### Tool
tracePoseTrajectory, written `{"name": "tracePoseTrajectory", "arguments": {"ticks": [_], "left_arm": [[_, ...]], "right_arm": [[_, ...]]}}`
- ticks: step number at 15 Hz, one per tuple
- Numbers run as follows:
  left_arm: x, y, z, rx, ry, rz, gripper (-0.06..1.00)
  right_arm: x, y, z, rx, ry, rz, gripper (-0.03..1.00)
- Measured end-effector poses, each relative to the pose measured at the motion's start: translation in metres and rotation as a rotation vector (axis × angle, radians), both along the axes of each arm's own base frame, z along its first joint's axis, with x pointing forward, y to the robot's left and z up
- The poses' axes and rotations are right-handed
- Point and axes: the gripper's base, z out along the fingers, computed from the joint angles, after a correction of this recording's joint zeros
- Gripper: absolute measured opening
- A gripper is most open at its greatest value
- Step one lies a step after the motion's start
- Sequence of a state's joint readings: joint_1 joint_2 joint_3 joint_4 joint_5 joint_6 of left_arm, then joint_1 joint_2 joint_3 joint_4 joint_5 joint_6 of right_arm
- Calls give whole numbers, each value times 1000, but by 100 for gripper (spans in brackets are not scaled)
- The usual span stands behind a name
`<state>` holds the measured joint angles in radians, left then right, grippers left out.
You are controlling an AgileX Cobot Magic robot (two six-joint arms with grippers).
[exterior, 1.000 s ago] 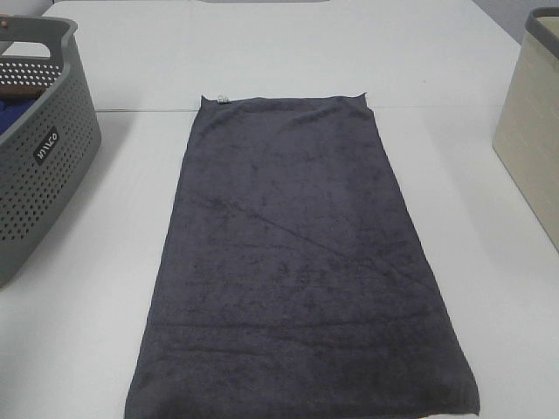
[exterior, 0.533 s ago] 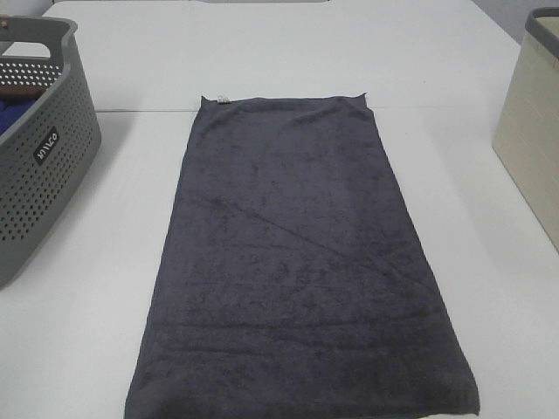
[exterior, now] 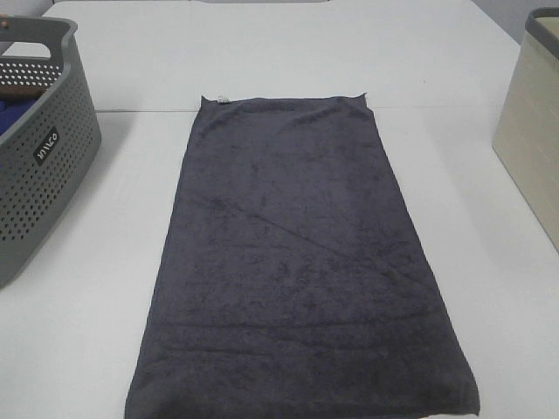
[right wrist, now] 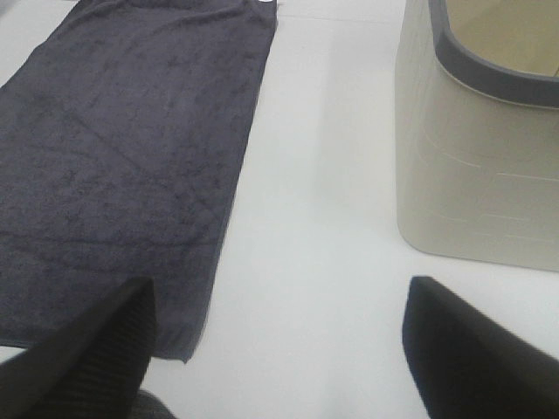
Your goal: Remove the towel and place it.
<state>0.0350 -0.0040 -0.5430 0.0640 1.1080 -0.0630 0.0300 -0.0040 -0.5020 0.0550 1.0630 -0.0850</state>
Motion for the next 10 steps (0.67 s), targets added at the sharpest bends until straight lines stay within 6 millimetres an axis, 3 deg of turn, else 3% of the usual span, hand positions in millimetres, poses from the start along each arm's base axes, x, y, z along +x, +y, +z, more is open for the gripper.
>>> {"name": "tracePoseTrajectory", "arguments": {"ticks": [10], "left_arm": [[6,-6,-5,-10,-24,-66,81]], "right_arm": [[0,0,-1,-2,2,-1,76]]}}
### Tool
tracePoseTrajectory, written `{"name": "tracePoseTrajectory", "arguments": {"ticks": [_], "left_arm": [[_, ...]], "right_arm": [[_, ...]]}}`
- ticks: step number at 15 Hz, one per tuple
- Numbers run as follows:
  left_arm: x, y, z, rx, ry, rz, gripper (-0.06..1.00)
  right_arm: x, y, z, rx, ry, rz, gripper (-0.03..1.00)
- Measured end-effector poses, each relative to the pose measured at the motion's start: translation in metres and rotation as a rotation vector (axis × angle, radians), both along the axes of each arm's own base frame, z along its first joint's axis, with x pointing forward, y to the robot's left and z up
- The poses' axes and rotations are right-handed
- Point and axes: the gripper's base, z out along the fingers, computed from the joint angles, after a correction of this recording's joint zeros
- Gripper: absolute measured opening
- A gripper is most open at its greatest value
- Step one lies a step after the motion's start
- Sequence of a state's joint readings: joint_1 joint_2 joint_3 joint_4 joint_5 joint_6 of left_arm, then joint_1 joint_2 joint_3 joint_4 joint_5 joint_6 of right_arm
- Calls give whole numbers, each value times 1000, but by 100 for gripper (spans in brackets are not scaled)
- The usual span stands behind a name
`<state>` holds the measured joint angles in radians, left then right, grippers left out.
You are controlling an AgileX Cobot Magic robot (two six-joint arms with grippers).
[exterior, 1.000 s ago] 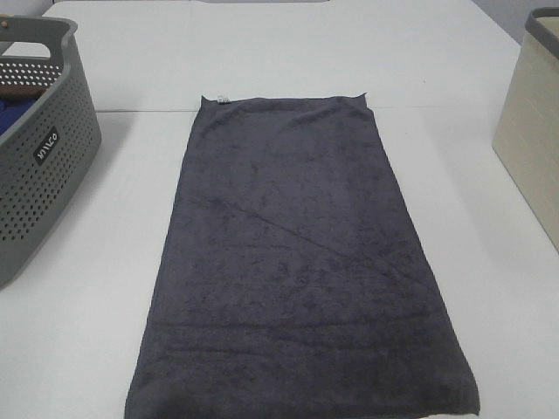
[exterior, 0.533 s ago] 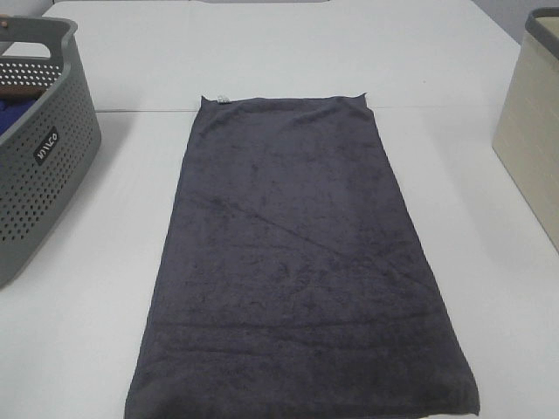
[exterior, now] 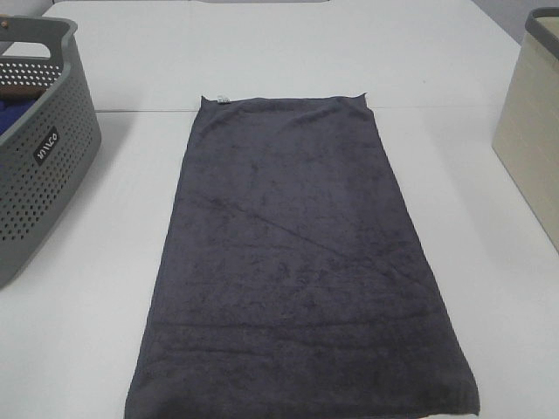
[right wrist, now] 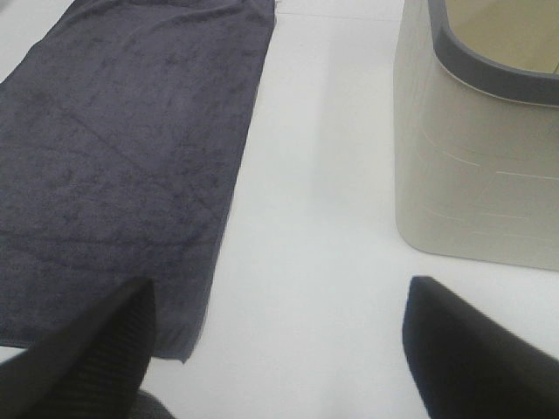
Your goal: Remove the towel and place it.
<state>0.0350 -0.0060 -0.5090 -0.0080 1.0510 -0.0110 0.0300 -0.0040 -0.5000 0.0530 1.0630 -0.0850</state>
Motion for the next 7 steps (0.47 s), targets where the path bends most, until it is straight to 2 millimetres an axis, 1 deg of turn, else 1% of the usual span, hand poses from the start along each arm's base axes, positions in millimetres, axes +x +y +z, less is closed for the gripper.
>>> {"name": "tracePoseTrajectory", "arguments": {"ticks": [7], "left_arm": [[0,0,0,0,0,0,81]], "right_arm": [[0,0,0,0,0,0,76]]}}
